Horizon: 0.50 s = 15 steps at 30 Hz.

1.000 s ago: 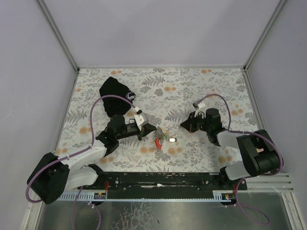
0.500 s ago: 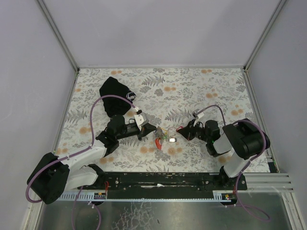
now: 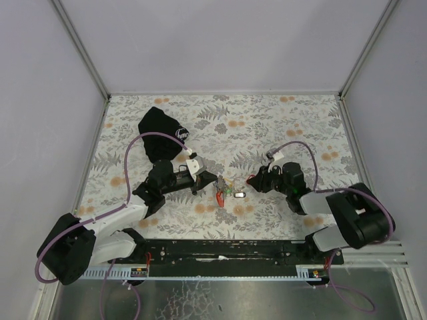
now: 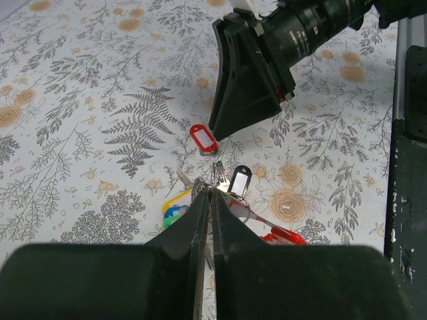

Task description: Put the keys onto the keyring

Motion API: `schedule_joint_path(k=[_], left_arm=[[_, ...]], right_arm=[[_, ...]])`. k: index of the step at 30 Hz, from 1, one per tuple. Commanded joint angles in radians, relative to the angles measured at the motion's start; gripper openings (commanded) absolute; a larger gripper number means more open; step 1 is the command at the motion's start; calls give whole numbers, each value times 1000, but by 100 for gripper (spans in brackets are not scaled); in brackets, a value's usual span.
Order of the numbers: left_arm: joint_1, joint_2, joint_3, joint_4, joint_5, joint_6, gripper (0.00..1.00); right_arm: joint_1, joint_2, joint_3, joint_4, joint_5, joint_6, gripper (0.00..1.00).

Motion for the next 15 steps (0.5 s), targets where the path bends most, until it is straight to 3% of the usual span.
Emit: schedule_joint_path(k=[1,4,10,15], left_arm=[[0,-23,-2,83,-18,-8,0],[0,-23,-2,82,-19,-8,0],[0,-14,1,82,-22,-11,0],[0,-12,3,79,-23,-11,0]], right_arm=[[24,-146,107,-381,97,-14,36],[31,-202,211,-634,151,9,37],[32,-169,342,-882,149,120,37],[32,-85,383,-911,105,184,34]])
